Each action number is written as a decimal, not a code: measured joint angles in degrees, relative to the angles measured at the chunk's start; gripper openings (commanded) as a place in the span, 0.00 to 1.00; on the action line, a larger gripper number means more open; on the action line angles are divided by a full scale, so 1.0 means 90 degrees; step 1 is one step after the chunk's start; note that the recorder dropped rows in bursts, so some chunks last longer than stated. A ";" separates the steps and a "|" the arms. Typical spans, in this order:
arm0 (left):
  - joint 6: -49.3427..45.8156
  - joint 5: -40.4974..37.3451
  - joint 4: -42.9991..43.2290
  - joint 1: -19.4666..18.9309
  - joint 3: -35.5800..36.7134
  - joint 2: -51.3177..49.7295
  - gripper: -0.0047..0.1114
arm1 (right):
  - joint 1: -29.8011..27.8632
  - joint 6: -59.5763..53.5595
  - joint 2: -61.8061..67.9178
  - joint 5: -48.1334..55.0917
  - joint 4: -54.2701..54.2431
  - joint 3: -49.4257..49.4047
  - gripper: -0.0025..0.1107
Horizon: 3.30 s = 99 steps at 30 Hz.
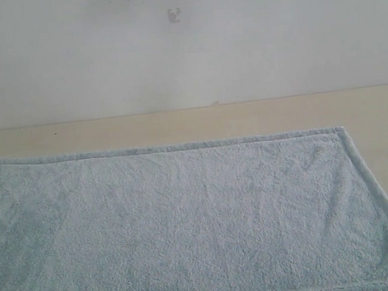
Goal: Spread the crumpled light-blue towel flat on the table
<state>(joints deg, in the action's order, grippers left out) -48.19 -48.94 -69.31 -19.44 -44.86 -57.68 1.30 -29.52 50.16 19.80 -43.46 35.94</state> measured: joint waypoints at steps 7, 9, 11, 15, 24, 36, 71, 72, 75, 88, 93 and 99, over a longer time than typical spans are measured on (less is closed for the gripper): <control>0.0000 0.0000 0.0000 0.0000 0.0000 0.0000 0.07 | 0.0000 0.0000 -0.0427 0.0000 0.0000 0.0000 0.02; 0.0000 0.0000 0.0000 0.0000 0.0000 0.0000 0.07 | 0.0000 0.0000 -0.0470 0.0000 0.0012 0.0000 0.02; 0.0000 0.0000 0.0000 0.0000 0.0000 0.0000 0.07 | 0.0000 0.0000 -0.0502 0.0000 0.0046 0.0000 0.02; 0.0000 0.0000 0.0000 0.0000 0.0000 0.0000 0.07 | 0.0000 0.0000 -0.0727 -0.0159 0.0604 -0.0216 0.02; 0.0000 0.0000 0.0000 0.0000 0.0000 0.0000 0.07 | 0.0000 0.2068 -0.1430 -0.0915 0.2420 -0.1292 0.02; 0.0000 0.0000 0.0000 0.0000 0.0000 0.0000 0.07 | 0.0000 0.2616 -0.2552 -0.1335 0.3058 -0.2308 0.02; 0.0000 0.0000 0.0000 0.0000 0.0000 0.0000 0.07 | -0.0512 0.3545 -0.5527 -0.1088 0.3986 -0.3967 0.02; 0.0000 0.0000 0.0000 0.0000 0.0000 0.0000 0.07 | -0.0512 0.3545 -0.5527 -0.1088 0.3986 -0.3967 0.02; 0.0000 0.0000 0.0000 0.0000 0.0000 0.0000 0.07 | -0.0512 0.3545 -0.5527 -0.1080 0.3976 -0.3982 0.02; 0.0000 0.0011 0.0000 0.0000 0.0000 0.0000 0.07 | -0.0767 0.3545 -0.5531 -0.1010 0.3214 -0.3996 0.02; 0.0000 0.0011 0.0000 0.0000 0.0000 0.0000 0.07 | -0.0833 0.3545 -0.5531 -0.1010 0.3213 -0.3996 0.02; 0.0000 0.0011 0.0000 0.0000 0.0000 0.0000 0.07 | -0.0833 0.3545 -0.5531 -0.1010 0.3213 -0.3996 0.02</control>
<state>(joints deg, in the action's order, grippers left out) -48.19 -48.84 -69.31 -19.44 -44.86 -57.68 -6.20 2.39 0.37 10.70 -14.55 -0.02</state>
